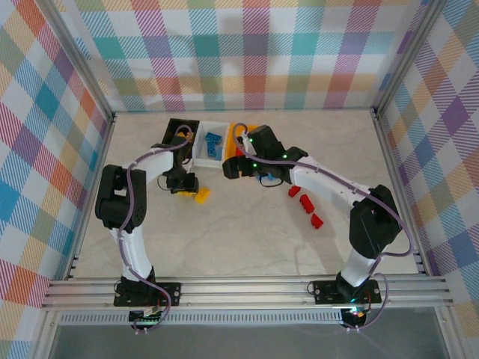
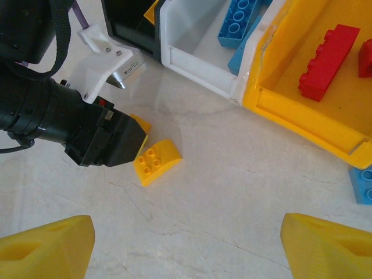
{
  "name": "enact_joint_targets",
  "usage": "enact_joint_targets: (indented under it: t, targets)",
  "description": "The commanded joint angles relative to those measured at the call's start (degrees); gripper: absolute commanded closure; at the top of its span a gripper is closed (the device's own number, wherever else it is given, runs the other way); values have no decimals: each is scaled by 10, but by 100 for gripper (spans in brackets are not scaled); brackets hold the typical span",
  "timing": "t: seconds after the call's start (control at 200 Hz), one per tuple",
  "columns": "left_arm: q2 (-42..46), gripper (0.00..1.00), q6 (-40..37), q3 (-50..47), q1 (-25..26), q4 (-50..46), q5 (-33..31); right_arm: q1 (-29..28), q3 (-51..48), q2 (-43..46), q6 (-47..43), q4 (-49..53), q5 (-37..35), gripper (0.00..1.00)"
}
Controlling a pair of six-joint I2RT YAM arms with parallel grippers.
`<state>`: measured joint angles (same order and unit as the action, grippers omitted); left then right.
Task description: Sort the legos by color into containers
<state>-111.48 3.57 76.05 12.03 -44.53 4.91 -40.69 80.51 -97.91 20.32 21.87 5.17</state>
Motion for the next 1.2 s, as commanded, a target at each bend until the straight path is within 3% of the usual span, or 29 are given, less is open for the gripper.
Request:
enact_joint_targets:
  t: [0.0, 0.08, 0.365, 0.415, 0.455, 0.55, 0.655, 0.84, 1.195]
  targets:
    - [-8, 61, 0, 17, 8, -36, 4, -3, -3, 24, -10, -7, -5, 16]
    - [-3, 65, 4, 16, 7, -37, 3, -4, -3, 26, -15, -5, -6, 16]
    - [56, 67, 20, 60, -21, -72, 2, -2, -23, 48, -24, -3, -2, 12]
    - [68, 66, 25, 82, -32, -79, 2, -1, -32, 57, -24, -7, -4, 9]
    - [71, 66, 27, 104, -40, -85, 0, -1, -39, 68, -22, -11, -14, 0]
    - [62, 66, 35, 171, -55, -96, -5, -1, -75, 105, -17, -47, -46, 0]
    - [29, 65, 45, 247, -66, -96, -10, 0, -93, 130, 4, -49, -95, 0]
    - [-77, 65, 60, 391, -73, -98, -19, 11, -59, 118, -28, 18, -2, 0]
    - [-242, 64, 75, 578, -73, -94, -47, 18, -108, 164, -39, 39, -17, 0]
